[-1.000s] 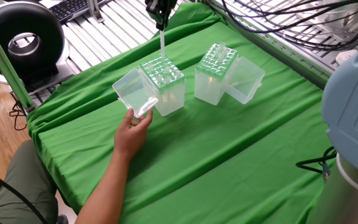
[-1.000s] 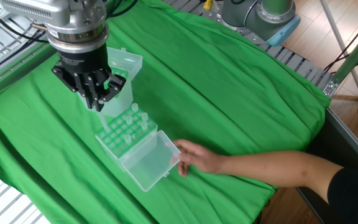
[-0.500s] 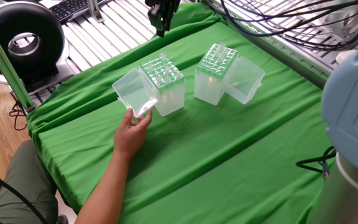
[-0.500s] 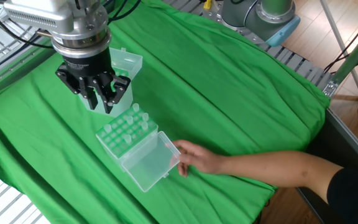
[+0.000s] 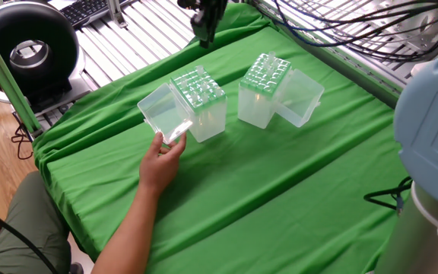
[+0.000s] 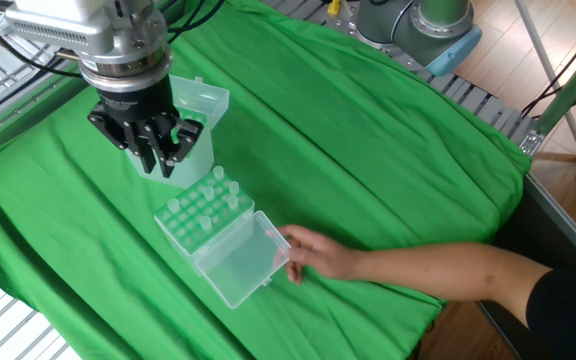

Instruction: Insert a large pipette tip into the holder for large pipette tips

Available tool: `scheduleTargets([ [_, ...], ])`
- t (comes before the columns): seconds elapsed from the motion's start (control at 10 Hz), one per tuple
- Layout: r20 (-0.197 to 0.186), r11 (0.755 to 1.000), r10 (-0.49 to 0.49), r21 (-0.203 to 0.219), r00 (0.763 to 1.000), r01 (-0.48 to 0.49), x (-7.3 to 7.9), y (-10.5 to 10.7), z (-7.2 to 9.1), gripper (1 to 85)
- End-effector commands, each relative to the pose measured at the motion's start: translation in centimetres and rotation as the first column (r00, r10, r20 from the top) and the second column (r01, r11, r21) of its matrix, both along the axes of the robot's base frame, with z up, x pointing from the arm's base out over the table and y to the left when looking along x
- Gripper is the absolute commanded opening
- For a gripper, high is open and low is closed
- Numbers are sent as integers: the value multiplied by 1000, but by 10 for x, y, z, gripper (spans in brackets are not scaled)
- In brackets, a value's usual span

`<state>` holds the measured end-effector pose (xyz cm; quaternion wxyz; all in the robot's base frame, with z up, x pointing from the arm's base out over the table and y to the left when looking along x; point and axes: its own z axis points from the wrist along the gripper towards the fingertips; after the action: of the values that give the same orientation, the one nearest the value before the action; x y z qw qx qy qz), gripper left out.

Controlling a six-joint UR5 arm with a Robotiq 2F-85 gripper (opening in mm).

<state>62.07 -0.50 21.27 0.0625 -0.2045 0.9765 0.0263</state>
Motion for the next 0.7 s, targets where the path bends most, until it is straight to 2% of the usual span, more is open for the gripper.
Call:
scheduleTargets([
  [0.0, 5, 999, 43, -20, 999, -43, -12, -47, -12, 280],
  [0.1, 8, 999, 41, -23, 999, -41, -19, -58, -15, 297],
  [0.2, 15, 1000, 25, -9, 1000, -25, -24, -66, -16, 303],
  [0.4, -11, 999, 7, -32, 1000, -7, -50, -98, -15, 337],
  [0.5, -24, 1000, -4, -9, 1000, 4, -61, -103, -16, 337],
  [0.6, -19, 1000, -6, 3, 1000, 6, -65, -108, -20, 340],
])
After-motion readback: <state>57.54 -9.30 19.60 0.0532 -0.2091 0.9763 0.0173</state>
